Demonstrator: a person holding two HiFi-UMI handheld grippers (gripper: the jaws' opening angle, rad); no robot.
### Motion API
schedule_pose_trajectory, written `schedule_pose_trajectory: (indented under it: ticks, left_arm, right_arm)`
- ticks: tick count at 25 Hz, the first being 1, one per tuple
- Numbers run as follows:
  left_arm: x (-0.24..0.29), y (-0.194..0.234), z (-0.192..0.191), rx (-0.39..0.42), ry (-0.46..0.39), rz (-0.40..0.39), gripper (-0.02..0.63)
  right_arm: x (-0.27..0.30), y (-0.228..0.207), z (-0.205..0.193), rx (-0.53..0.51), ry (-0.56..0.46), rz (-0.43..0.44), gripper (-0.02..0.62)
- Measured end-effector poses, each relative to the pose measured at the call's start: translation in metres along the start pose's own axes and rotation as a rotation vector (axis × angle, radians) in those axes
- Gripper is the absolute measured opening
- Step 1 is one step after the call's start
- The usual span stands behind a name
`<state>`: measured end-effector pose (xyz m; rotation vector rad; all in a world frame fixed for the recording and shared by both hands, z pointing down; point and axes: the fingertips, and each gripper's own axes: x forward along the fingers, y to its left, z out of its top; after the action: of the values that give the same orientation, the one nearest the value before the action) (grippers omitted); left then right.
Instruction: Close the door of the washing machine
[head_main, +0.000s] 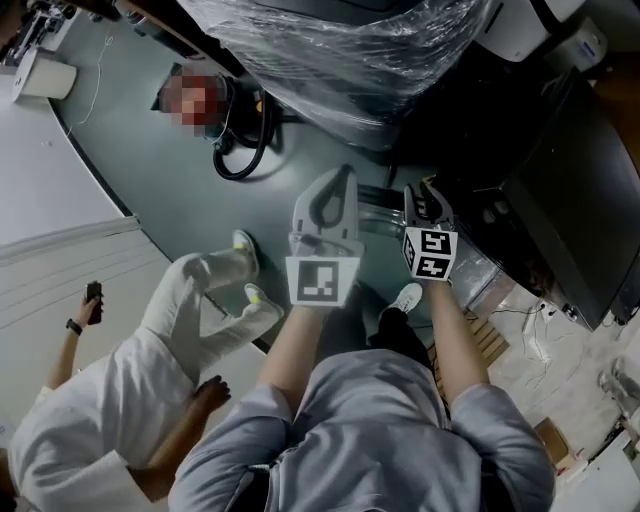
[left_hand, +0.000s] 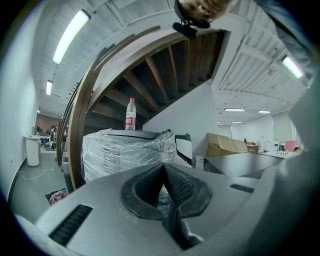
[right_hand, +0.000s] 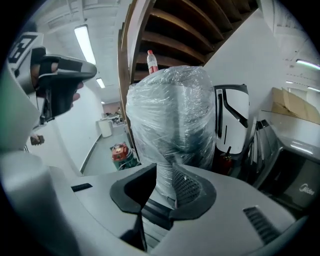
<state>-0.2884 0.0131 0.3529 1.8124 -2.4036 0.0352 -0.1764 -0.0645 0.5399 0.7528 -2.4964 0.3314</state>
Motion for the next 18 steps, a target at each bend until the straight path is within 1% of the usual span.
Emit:
schedule_pose_trajectory:
  ticks: [8,10,14,18]
  left_arm:
    - [0.009,0.002,-0.007,0.01,0.004,-0.016,-0.002]
    - [0.012,0.003,-0.007,0.017,-0.003,-0.018,-0.002]
    - [0.012,0.007,-0.008,0.012,-0.006,-0.016,-0.002]
    - [0.008,0.01,-0.014,0.003,0.014,-0.01,-0.002]
  right_arm:
    - [0.034,-0.007,-0.045,0.003,0.11,-0.036,0.08]
    - [0.04,-0.008,-0.057,-0.006,0.142,-0.045,0.066]
    - [0.051,-0.006,-0.081,-0.015,0.212,-0.045,0.058]
    - [0.056,-0.005,-0.094,-0.009,0.247,-0.054,0.053]
